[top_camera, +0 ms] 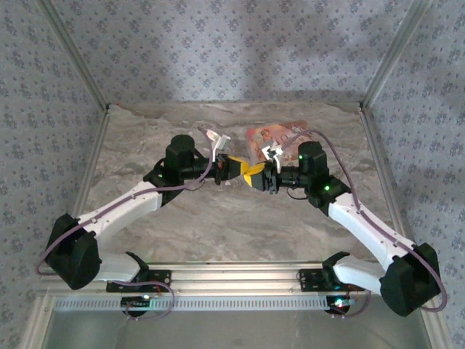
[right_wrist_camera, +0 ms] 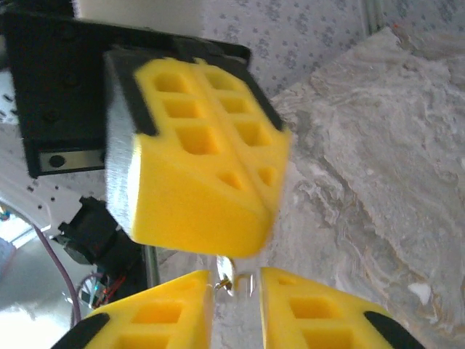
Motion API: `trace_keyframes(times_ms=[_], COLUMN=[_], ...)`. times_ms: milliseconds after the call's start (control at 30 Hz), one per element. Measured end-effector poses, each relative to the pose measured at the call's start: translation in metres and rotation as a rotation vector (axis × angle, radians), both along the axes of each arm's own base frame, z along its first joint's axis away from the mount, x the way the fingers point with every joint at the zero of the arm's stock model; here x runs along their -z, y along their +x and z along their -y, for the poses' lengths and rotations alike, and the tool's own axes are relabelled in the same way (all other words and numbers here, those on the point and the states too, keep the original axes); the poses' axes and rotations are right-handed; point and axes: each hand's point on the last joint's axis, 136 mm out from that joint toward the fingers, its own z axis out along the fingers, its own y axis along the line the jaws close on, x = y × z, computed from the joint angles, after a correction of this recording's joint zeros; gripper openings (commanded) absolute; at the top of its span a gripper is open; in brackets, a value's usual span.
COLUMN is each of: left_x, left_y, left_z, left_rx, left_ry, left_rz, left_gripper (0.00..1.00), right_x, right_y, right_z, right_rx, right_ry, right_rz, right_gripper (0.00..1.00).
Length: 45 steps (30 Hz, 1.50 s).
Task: Unlock the padlock with the key
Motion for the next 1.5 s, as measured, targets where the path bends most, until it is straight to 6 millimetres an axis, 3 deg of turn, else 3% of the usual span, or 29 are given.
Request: trace_keyframes(times_ms=[133, 500, 900, 1167, 1333, 1500], left_x=[0.000, 0.000, 0.001, 0.000, 0.001, 0.002], left_y=[0.000, 0.000, 0.004, 0.004, 0.004, 0.006], left_z=[0.000, 0.000, -0.001, -0.001, -0.002, -0.003], left_rx=[-0.003, -0.003, -0.022, -0.028, -0.032, -0.039], left_ry=[0.002, 0.002, 0.006, 0.006, 0.011, 0.016], left_rz=[0.005, 0.004, 0.010, 0.016, 0.011, 0.013], left_gripper=[0.00, 0.00, 0.00, 0.00, 0.00, 0.00], right_x=[-0.001, -0.004, 0.002, 0.004, 0.005, 0.005], right_y=[0.001, 0.000, -0.001, -0.001, 0.000, 0.001], right_z=[0.007, -0.003, -0.012, -0.011, -0.010, -0.009], right_rx=[0.021, -0.002, -0.020, -0.015, -0.010, -0.001], right_ry=[0.004, 0.026, 0.025, 0.018, 0.016, 0.013], right_rz=[-0.003, -0.004, -0.028, -0.035, -0.038, -0.038], right_gripper=[0.47, 0.45, 0.27, 0.08, 0.01, 0.00])
